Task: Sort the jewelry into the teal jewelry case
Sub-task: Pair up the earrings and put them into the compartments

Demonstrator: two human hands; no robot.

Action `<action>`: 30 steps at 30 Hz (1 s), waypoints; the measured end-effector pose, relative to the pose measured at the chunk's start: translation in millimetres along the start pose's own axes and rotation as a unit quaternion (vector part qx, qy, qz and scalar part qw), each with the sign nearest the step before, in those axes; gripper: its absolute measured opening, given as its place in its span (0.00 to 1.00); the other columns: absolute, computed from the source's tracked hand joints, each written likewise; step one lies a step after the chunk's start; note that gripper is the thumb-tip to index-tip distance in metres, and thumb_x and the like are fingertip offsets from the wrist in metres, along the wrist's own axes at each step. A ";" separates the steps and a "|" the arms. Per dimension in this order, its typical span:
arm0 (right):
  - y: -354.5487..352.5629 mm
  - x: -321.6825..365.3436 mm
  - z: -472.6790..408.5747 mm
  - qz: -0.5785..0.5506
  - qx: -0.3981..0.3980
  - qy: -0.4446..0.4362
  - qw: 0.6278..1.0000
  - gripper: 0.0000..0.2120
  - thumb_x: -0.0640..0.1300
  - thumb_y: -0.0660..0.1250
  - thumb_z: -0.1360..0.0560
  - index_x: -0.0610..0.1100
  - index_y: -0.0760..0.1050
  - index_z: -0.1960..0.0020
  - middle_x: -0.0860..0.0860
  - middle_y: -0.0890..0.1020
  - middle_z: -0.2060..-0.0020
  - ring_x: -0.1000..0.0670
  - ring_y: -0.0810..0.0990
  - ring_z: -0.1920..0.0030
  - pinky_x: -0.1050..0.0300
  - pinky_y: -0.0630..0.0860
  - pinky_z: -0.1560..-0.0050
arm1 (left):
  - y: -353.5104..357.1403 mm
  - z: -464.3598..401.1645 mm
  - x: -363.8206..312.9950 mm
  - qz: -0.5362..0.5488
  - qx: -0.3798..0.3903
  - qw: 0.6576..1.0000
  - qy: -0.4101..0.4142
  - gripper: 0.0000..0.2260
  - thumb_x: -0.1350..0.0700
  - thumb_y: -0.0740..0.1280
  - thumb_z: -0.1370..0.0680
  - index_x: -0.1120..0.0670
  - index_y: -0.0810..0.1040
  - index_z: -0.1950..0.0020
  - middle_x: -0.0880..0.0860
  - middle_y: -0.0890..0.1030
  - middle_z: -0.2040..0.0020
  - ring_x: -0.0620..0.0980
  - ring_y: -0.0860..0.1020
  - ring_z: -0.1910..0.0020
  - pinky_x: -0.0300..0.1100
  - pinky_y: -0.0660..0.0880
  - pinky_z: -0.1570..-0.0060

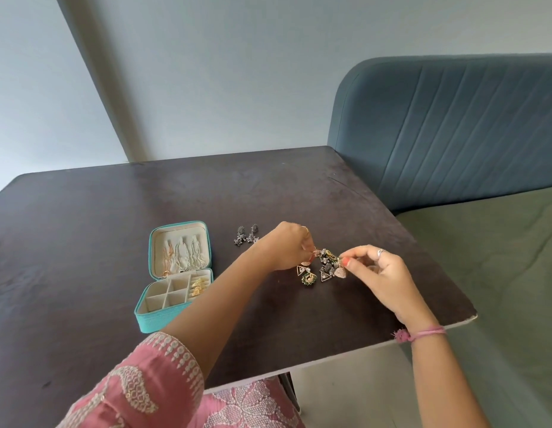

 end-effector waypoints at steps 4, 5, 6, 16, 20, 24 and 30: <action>2.5 -8.7 -3.7 -0.186 -0.025 0.070 0.980 0.05 0.38 0.65 0.23 0.42 0.80 0.53 0.47 0.85 0.52 0.56 0.76 0.61 0.64 0.70 0.64 | -5.7 4.5 17.0 0.100 -0.040 0.993 -0.058 0.01 0.56 0.70 0.27 0.52 0.79 0.58 0.49 0.84 0.55 0.46 0.80 0.52 0.38 0.75 0.52; 4.7 -9.4 -4.6 -0.227 -0.024 0.088 0.970 0.06 0.38 0.64 0.22 0.42 0.80 0.53 0.46 0.85 0.50 0.56 0.75 0.62 0.64 0.68 0.66 | -7.6 6.5 21.3 0.132 -0.056 0.987 -0.073 0.02 0.55 0.70 0.28 0.51 0.78 0.60 0.49 0.84 0.57 0.46 0.80 0.54 0.37 0.75 0.54; 6.8 -9.6 -5.5 -0.264 -0.023 0.103 0.959 0.06 0.38 0.63 0.22 0.43 0.79 0.53 0.45 0.85 0.49 0.56 0.75 0.63 0.65 0.67 0.67 | -9.0 8.4 25.1 0.167 -0.070 0.980 -0.087 0.04 0.56 0.70 0.28 0.50 0.77 0.61 0.48 0.84 0.58 0.46 0.80 0.55 0.36 0.75 0.55; 22.5 -1.8 -17.1 -0.361 -0.049 0.164 0.917 0.08 0.40 0.60 0.20 0.50 0.76 0.49 0.49 0.85 0.52 0.53 0.81 0.50 0.58 0.69 0.51 | -10.3 22.2 37.8 0.435 -0.133 0.879 -0.145 0.09 0.57 0.75 0.31 0.55 0.76 0.56 0.50 0.85 0.60 0.47 0.82 0.56 0.43 0.76 0.49; 29.7 -3.7 -17.2 -0.420 -0.071 0.223 0.877 0.09 0.40 0.60 0.20 0.48 0.78 0.47 0.50 0.86 0.57 0.52 0.83 0.53 0.58 0.73 0.51 | -9.2 26.7 37.2 0.505 -0.114 0.841 -0.157 0.12 0.60 0.75 0.31 0.55 0.74 0.53 0.55 0.85 0.53 0.49 0.83 0.51 0.44 0.76 0.48; 38.8 -9.8 -16.9 -0.449 -0.082 0.272 0.847 0.10 0.39 0.59 0.19 0.44 0.79 0.47 0.48 0.85 0.56 0.52 0.82 0.55 0.59 0.75 0.54 | -9.0 33.7 37.9 0.550 -0.092 0.816 -0.156 0.18 0.61 0.73 0.28 0.52 0.71 0.42 0.56 0.85 0.50 0.50 0.82 0.49 0.39 0.76 0.53; 46.1 -9.9 -18.1 -0.461 -0.083 0.289 0.835 0.10 0.36 0.57 0.19 0.40 0.77 0.46 0.44 0.83 0.55 0.50 0.81 0.58 0.58 0.76 0.56 | -10.3 38.5 39.2 0.546 -0.061 0.819 -0.166 0.15 0.62 0.70 0.26 0.53 0.75 0.40 0.54 0.84 0.49 0.47 0.82 0.54 0.39 0.74 0.53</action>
Point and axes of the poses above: each hand's wrist, its own z-axis away from the middle knuckle, its own y-axis out of the palm, x = y × z, the point moved 8 cm from there along -z, towards the middle knuckle
